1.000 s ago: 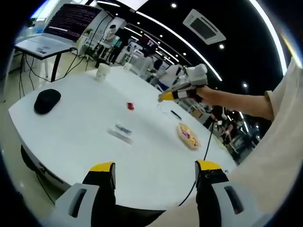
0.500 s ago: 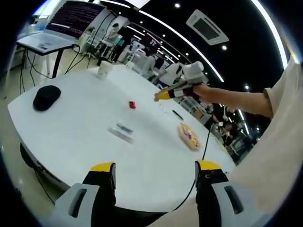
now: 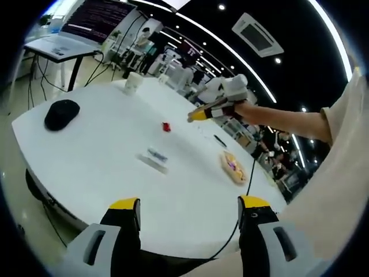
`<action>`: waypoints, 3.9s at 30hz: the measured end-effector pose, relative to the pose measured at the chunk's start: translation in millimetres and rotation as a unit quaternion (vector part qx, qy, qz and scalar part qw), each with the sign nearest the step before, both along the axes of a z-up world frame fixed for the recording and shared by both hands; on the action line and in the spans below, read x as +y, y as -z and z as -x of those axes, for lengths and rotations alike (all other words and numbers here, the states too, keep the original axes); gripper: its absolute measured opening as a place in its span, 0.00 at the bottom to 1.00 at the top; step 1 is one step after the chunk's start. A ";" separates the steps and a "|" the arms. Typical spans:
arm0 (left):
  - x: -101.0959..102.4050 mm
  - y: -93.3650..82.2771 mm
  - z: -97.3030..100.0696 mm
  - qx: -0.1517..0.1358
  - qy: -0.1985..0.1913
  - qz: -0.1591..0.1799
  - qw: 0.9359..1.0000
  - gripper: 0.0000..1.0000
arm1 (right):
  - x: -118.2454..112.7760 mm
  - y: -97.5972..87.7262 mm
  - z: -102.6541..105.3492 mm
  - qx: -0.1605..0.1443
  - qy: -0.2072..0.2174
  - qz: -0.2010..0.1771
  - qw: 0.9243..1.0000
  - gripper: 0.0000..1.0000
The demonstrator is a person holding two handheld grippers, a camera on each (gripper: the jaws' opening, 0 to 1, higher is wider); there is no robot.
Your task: Place the target food into the container with the food tongs after gripping and lifting it, then release it inside without dropping or visibly crushing the food.
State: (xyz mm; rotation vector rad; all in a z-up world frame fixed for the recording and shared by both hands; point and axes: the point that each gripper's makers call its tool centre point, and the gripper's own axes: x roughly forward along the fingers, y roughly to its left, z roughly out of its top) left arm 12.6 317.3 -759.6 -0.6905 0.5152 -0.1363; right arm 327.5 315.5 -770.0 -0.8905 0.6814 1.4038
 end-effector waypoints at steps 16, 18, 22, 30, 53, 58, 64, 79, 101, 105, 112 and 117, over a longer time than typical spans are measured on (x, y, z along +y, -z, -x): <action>9.1 9.4 0.8 0.012 -0.018 0.014 1.000 0.68 | 16.8 9.3 -6.1 0.005 -0.013 0.009 1.000 0.28; 8.8 9.7 0.2 0.013 -0.017 0.015 1.000 0.69 | 19.6 12.7 -7.3 0.006 -0.015 0.010 1.000 0.28; 9.7 11.7 -1.1 0.014 -0.014 0.018 1.000 0.69 | 21.9 17.1 -8.3 0.006 -0.021 0.015 1.000 0.28; 14.2 12.6 -2.8 0.016 -0.007 0.011 1.000 0.69 | 30.7 30.1 -9.0 0.006 -0.037 0.029 0.999 0.28; 17.6 19.7 -5.2 0.032 -0.001 0.009 0.999 0.69 | 36.2 61.1 -18.3 -0.008 -0.074 0.066 0.995 0.28; 16.0 21.3 -7.1 0.033 0.001 0.012 0.999 0.69 | 37.5 63.5 -18.2 -0.010 -0.084 0.070 0.994 0.28; 16.1 24.2 -5.8 0.036 0.000 0.014 0.999 0.69 | 38.6 68.3 -17.6 -0.007 -0.091 0.076 0.993 0.27; 17.7 29.1 -4.6 0.043 -0.006 0.024 0.999 0.69 | 40.6 73.0 -17.7 -0.001 -0.087 0.078 0.993 0.26; 19.0 36.2 0.0 0.047 -0.010 0.030 0.998 0.68 | 44.0 78.2 -17.5 0.001 -0.080 0.085 0.993 0.24; 17.5 34.5 -2.6 0.044 -0.006 0.031 0.999 0.68 | 44.0 78.8 -19.1 -0.003 -0.072 0.080 0.994 0.24; 18.9 29.5 -7.0 0.039 0.004 0.025 0.999 0.69 | 44.4 78.7 -20.1 -0.006 -0.061 0.076 0.995 0.22; 21.2 27.1 -7.6 0.038 0.012 0.017 0.999 0.69 | 42.1 76.8 -20.5 0.000 -0.045 0.072 0.996 0.22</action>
